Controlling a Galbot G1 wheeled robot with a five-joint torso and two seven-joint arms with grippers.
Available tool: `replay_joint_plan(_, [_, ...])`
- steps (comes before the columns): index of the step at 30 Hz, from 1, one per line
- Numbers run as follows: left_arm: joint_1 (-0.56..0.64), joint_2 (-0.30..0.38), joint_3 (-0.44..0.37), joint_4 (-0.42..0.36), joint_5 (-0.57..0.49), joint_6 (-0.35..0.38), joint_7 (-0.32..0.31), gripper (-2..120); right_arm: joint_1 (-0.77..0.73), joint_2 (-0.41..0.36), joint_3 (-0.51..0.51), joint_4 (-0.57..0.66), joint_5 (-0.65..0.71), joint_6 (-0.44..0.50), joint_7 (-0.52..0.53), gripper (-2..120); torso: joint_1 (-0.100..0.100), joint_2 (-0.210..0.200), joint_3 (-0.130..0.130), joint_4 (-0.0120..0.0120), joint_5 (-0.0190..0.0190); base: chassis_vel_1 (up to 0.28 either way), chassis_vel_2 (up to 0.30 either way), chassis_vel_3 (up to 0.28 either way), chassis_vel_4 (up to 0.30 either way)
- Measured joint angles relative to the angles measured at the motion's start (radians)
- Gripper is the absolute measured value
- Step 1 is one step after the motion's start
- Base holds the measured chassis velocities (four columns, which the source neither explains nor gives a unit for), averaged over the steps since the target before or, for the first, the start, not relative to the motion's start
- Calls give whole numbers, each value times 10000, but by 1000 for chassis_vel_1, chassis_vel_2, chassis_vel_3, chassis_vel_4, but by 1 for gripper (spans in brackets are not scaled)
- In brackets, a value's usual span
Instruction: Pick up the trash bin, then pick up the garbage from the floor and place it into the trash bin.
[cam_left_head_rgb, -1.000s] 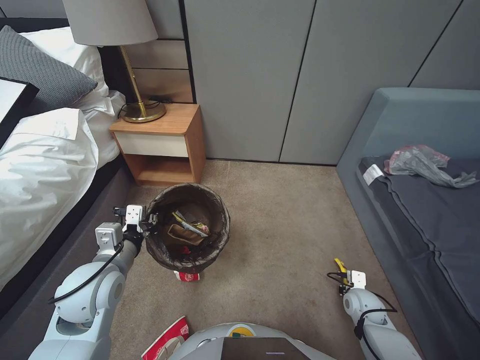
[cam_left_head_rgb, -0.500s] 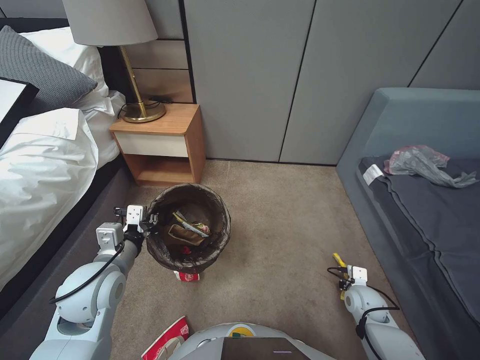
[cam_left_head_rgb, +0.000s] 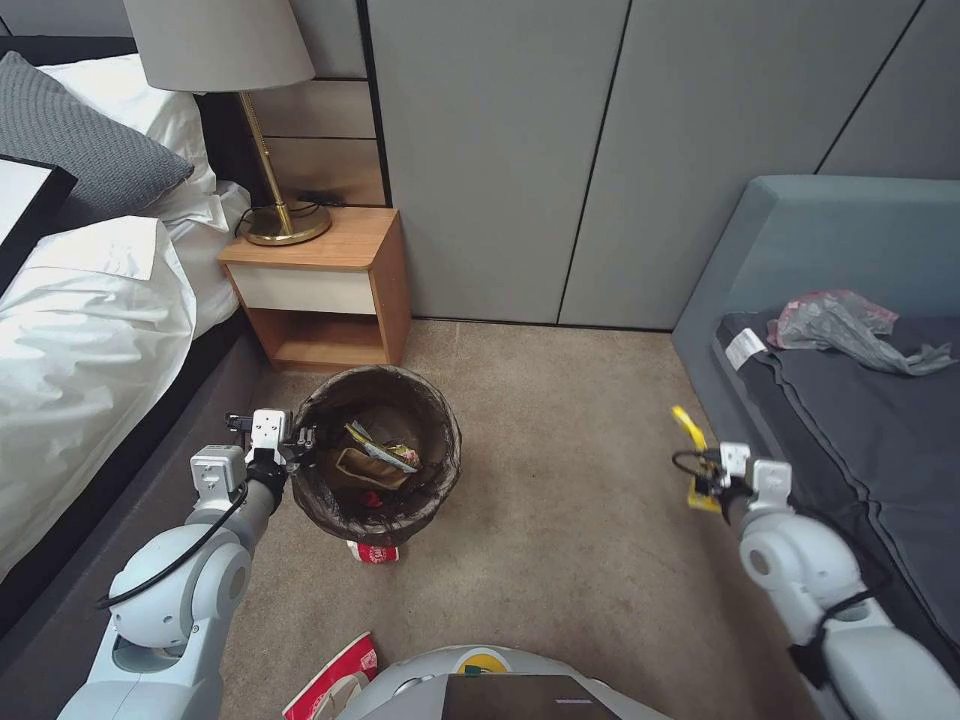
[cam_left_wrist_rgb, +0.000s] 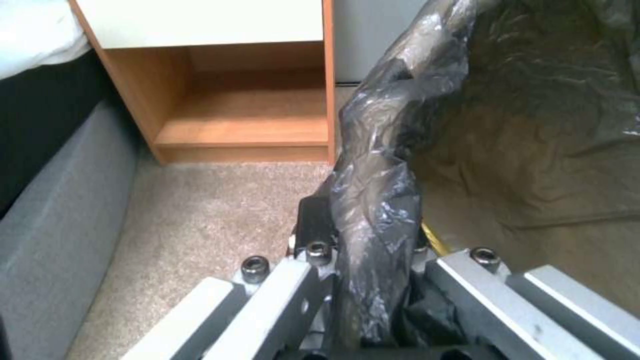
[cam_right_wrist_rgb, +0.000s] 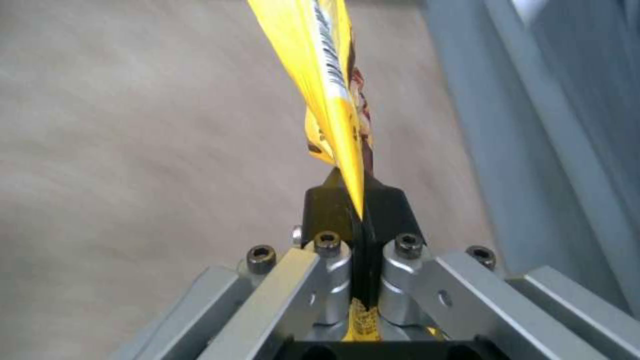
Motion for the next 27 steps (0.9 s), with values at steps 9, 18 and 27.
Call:
replay_joint_plan(9, [-29, -118, 138, 36, 107, 0, 25, 0, 2227, -2652, -514, 1795, 3936, 2, -29, 0, 0, 0, 1, -2, 3, 0, 0, 0, 0])
replay_joint_plan(18, [-117, -364, 285, 198, 301, 0, 96, 0, 9854, -4679, -6250, 1504, 6770, 25, -1077, 0, 0, 0, 2, -6, 1, 0, 0, 0, 0])
replay_joint_plan(27, [-242, -458, 216, 284, 360, 0, 137, 0, 15232, -1873, -12243, 581, 7654, 24, -232, 0, 1, 0, 3, 7, -6, 0, 0, 0, 0])
